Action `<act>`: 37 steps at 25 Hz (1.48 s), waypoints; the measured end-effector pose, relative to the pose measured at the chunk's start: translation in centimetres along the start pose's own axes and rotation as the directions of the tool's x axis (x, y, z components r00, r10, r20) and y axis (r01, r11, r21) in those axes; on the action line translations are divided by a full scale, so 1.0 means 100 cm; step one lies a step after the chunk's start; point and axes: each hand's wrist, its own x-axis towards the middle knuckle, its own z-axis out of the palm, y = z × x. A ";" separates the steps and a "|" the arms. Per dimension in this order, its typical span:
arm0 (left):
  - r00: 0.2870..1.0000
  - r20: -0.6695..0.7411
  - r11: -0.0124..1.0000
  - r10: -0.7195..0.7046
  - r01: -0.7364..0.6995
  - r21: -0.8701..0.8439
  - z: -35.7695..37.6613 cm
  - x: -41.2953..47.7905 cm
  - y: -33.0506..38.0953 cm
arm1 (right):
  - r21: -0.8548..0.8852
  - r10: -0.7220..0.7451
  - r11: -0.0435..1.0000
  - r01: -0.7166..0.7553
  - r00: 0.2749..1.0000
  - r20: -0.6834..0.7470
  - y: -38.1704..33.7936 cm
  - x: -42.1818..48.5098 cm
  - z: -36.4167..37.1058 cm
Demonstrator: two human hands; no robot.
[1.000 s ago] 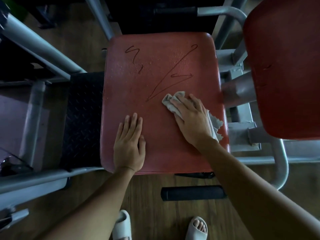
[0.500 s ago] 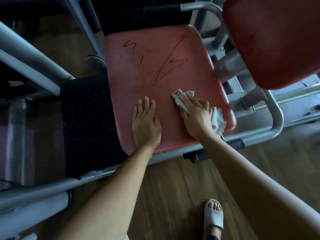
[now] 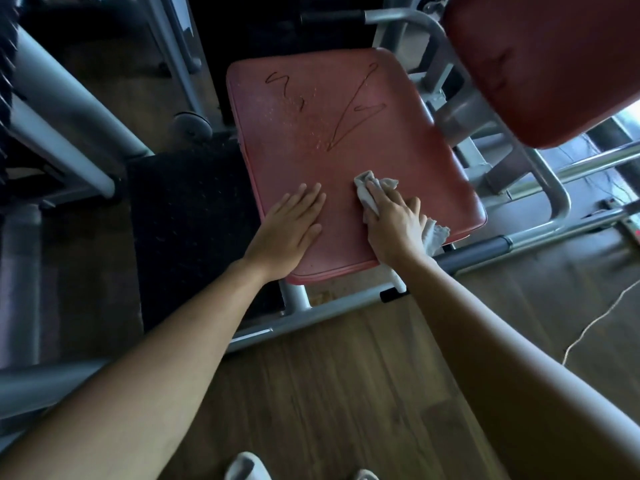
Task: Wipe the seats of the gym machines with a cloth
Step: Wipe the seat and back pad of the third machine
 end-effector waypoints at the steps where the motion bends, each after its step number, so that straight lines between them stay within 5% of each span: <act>1: 1.000 -0.024 1.000 0.003 -0.003 -0.002 0.003 -0.001 -0.001 | 0.034 -0.003 0.999 0.004 1.000 -0.031 0.001 -0.001 0.005; 10: 0.976 -0.215 0.983 0.017 -0.056 -0.177 0.016 -0.001 -0.010 | 0.066 -0.109 0.987 0.144 0.921 -0.374 0.009 -0.007 0.039; 19: 0.950 -0.308 0.828 -0.057 -0.127 -0.546 0.007 -0.009 -0.021 | 0.074 -0.254 0.946 0.317 0.862 -0.438 0.009 -0.048 0.048; 24: 0.947 -0.316 0.930 0.060 -0.168 -0.326 0.012 -0.008 -0.034 | 0.045 -0.364 0.868 0.495 0.694 -0.621 0.004 -0.091 0.097; 29: 0.942 -0.334 0.895 0.033 -0.177 -0.410 0.018 -0.006 -0.033 | 0.260 -0.073 0.827 0.498 0.553 -0.830 -0.015 -0.116 0.170; 34: 0.940 -0.341 0.881 0.000 -0.161 -0.444 0.018 -0.009 -0.030 | 0.504 0.234 0.758 0.413 0.549 -0.802 -0.033 -0.112 0.173; 37: 0.946 -0.324 0.889 0.008 -0.155 -0.431 0.018 -0.010 -0.028 | 0.669 0.481 0.648 0.364 0.485 -0.731 -0.015 -0.092 0.153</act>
